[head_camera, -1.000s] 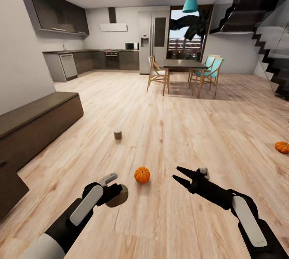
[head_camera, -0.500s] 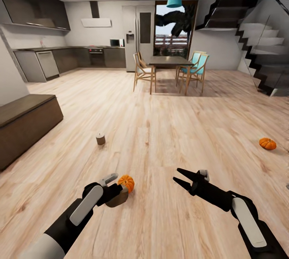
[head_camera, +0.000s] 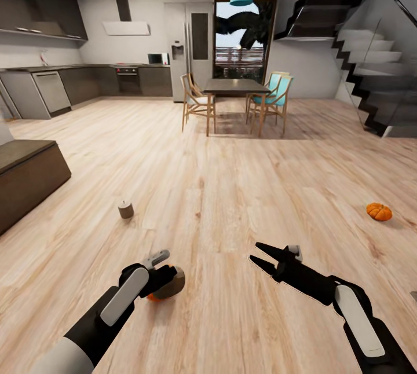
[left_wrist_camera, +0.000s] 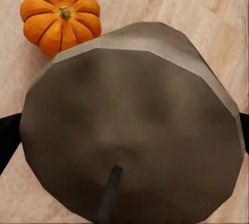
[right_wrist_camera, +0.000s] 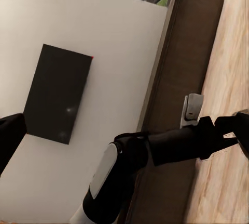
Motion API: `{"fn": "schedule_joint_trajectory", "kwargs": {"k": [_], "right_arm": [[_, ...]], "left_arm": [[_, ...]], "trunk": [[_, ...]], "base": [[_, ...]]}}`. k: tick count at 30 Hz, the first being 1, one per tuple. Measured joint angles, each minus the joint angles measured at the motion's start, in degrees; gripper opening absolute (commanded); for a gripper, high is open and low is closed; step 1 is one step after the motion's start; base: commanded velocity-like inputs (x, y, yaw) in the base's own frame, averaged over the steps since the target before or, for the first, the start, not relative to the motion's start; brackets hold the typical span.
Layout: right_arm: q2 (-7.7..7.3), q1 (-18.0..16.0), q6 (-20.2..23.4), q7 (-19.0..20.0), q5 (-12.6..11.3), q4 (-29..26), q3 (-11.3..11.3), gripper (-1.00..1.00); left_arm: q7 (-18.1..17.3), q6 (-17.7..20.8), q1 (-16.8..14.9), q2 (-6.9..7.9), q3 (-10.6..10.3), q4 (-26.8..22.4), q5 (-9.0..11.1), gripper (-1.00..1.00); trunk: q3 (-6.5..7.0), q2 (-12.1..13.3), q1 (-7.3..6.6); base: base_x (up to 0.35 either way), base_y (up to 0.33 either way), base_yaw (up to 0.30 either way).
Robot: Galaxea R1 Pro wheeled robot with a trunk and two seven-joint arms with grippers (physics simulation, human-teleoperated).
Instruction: Place each of the two pumpkins and all three candles from the living room inside a cabinet in the living room (use any cabinet), then make sure every cabinet is closed, and position the cauldron so it is next to a table in the living room.
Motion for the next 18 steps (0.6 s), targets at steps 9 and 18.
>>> {"fn": "schedule_joint_trajectory", "kwargs": {"k": [9,18], "right_arm": [[0.00,0.0,0.0,-0.2,0.0,0.0,0.0,1.00],[0.08,0.0,0.0,-0.1,0.0,-0.2,0.1,1.00]], "left_arm": [[0.0,0.0,0.0,0.00,0.0,0.0,0.0,-1.00],[0.0,0.0,0.0,0.01,0.0,0.0,0.0,-1.00]], "trunk": [[-0.24,0.0,0.00],[-0.69,0.0,0.00]], "base": [[0.280,-0.208,-0.239],[0.288,-0.095,-0.067]]}}
